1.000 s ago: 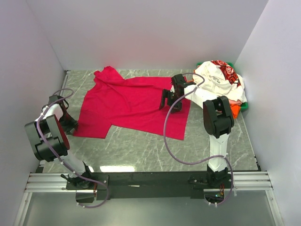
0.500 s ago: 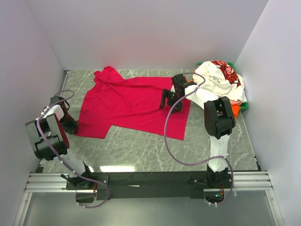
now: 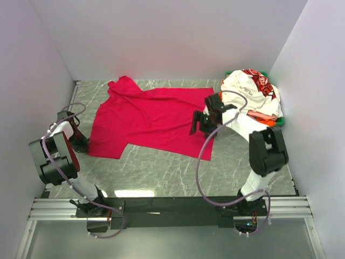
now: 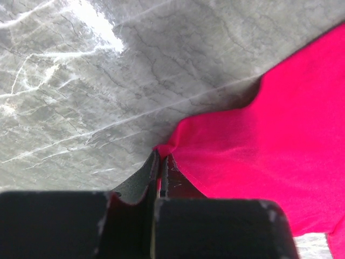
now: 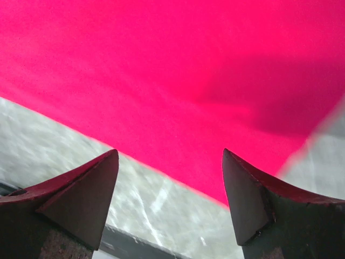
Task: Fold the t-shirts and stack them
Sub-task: Fold the tshirt
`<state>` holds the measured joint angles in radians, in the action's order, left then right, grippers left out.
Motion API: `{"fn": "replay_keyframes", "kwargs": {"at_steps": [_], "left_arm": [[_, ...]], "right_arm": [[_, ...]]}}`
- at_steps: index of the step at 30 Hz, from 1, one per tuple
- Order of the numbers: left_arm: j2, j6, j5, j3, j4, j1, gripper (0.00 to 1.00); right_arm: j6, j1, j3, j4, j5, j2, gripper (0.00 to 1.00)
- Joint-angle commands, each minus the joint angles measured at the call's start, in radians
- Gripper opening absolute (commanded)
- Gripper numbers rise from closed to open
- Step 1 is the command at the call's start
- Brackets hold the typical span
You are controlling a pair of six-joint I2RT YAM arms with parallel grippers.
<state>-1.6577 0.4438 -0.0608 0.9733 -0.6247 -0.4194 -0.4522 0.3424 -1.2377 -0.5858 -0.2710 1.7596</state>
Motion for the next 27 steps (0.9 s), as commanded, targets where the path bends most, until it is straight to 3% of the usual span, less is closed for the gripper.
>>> {"fn": "replay_keyframes", "kwargs": {"at_steps": [1, 12, 24, 27], "left_arm": [[0.047, -0.036, 0.032, -0.036, 0.028, -0.002, 0.01], [0.208, -0.056, 0.130, -0.094, 0.065, -0.002, 0.01], [0.297, -0.048, 0.162, -0.091, 0.059, -0.002, 0.01], [0.309, -0.047, 0.165, -0.082, 0.048, -0.002, 0.01]], "right_arm": [[-0.006, -0.003, 0.124, -0.005, 0.068, -0.129, 0.84], [-0.054, -0.003, 0.411, 0.018, 0.139, -0.311, 0.83], [-0.049, -0.002, 0.475, 0.118, 0.145, -0.273, 0.73], [-0.043, -0.003, 0.460, 0.116, 0.150, -0.249, 0.65]]}}
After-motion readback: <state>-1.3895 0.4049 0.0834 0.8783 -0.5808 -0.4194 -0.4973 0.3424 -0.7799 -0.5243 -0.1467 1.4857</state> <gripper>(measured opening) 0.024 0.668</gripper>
